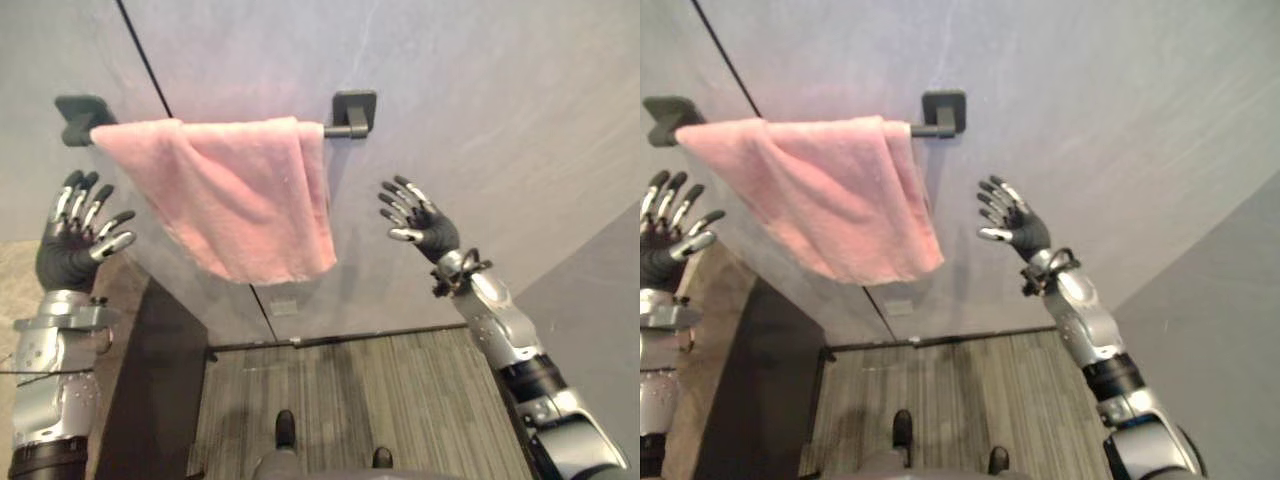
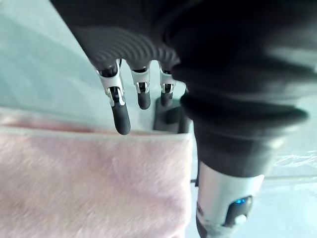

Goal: Organize washtable

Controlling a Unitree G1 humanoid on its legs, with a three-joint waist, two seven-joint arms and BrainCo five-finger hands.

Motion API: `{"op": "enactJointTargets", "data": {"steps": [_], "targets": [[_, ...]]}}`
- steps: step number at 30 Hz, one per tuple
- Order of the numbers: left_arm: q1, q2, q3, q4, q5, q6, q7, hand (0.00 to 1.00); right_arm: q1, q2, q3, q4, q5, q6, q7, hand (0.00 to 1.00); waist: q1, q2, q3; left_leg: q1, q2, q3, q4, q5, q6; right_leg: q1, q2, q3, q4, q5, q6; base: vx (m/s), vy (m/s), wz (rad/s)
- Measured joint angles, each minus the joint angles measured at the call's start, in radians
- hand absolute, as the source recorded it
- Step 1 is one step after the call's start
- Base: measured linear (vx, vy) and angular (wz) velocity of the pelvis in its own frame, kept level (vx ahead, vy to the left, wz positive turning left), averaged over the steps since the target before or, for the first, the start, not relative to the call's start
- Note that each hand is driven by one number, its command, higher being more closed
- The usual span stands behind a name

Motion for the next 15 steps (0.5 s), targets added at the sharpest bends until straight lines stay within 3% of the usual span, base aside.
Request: {"op": "enactJointTargets", "data": {"steps": [5, 10, 15], "targets": [[0.059, -0.103, 0.155, -0.001, 0.009, -0.011, 0.047, 0.00, 0.172, 0.015, -0.220, -0.053, 0.001, -0.006, -0.009, 0.00, -0.001, 0.009, -0.038, 0.006, -0.008, -0.028, 0.000, 0.000, 0.000, 0.016, -0.008, -0.026, 0.010, -0.024, -0.003, 0.01, 0.001, 0.16], [0.122, -0.226, 0.314, 0.000, 0.020, -0.033, 0.113, 0.00, 0.325, 0.098, -0.409, -0.070, -0.003, -0.016, -0.055, 0.00, -0.003, 0.021, -0.067, 0.013, -0.014, -0.035, 0.000, -0.005, -0.003, 0.031, -0.012, -0.043, 0.012, -0.030, 0.001, 0.01, 0.003, 0.09], [0.177, -0.351, 0.363, 0.028, 0.025, -0.048, 0.174, 0.00, 0.417, 0.200, -0.556, -0.074, -0.027, -0.024, -0.116, 0.00, -0.008, 0.032, -0.081, 0.028, -0.016, -0.037, 0.000, -0.009, 0.001, 0.046, -0.014, -0.048, 0.017, -0.041, 0.007, -0.01, 0.000, 0.05]]}}
